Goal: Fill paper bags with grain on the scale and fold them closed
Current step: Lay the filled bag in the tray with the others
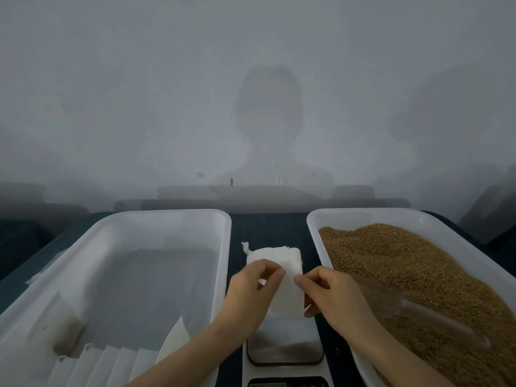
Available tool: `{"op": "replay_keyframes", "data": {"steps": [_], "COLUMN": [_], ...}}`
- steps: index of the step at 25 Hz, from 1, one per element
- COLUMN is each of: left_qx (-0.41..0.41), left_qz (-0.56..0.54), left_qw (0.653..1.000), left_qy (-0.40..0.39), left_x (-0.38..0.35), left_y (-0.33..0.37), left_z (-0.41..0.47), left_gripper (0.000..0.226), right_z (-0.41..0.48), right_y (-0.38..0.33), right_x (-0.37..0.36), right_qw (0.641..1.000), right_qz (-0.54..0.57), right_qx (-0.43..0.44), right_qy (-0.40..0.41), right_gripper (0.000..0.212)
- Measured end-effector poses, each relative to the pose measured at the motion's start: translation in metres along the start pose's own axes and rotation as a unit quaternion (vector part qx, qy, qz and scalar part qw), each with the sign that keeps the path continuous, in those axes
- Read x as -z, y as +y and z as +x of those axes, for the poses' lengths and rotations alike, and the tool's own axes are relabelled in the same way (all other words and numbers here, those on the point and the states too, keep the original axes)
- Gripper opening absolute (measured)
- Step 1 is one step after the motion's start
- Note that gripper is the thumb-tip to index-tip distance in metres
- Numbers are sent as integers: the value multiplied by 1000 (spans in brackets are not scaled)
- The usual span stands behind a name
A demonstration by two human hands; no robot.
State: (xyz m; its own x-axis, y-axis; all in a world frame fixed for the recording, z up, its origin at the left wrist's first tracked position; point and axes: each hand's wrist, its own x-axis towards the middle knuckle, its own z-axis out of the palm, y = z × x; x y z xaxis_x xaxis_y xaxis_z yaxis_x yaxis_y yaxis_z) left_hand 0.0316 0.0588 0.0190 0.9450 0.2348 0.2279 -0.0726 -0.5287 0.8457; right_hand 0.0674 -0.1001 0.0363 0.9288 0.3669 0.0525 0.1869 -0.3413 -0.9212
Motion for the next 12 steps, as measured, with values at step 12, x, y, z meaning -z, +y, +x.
{"op": "replay_keyframes", "data": {"steps": [12], "left_qx": [60], "left_qz": [-118], "left_qw": [986], "left_qy": [-105], "left_x": [4], "left_y": [7], "left_z": [0], "left_gripper": [13], "right_z": [-5], "right_y": [-2], "right_x": [-5], "right_qw": [996], "right_qz": [-68], "right_qx": [40], "right_qy": [-28], "right_gripper": [19]}}
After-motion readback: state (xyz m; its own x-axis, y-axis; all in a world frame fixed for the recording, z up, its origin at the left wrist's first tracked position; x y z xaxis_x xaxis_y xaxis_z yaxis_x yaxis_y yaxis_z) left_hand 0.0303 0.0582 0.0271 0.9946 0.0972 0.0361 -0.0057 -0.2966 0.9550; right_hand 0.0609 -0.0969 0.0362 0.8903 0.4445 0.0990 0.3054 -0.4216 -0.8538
